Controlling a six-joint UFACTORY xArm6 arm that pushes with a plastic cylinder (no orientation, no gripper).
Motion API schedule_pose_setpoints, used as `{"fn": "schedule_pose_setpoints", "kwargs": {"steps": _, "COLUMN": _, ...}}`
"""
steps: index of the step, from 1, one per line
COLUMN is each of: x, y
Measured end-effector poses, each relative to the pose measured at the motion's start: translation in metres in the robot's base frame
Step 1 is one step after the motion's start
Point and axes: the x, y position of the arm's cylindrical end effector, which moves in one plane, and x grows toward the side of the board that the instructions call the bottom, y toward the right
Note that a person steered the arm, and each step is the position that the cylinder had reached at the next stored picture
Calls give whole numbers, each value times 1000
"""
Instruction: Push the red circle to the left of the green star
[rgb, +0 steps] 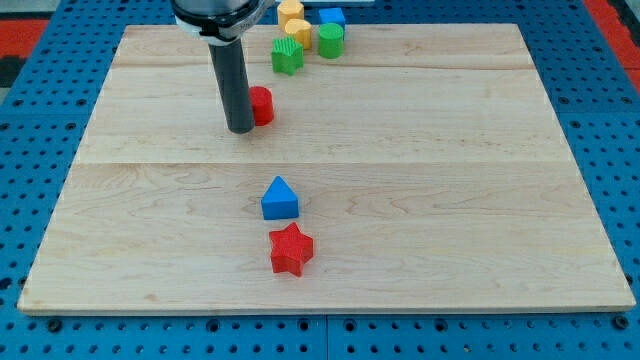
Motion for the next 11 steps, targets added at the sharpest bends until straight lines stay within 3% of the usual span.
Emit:
{"fn": "schedule_pose_setpoints", "kwargs": {"steps": 2, "x": 26, "y": -9}}
{"fn": "schedule_pose_setpoints", "kwargs": {"steps": 5, "x": -9, "y": -5}}
{"fn": "schedule_pose_setpoints", "kwargs": {"steps": 6, "x": -20, "y": 40}}
{"fn": "schedule_pose_setpoints", "kwargs": {"steps": 7, "x": 7, "y": 42}}
{"fn": "schedule_pose_setpoints", "kwargs": {"steps": 11, "x": -97, "y": 12}}
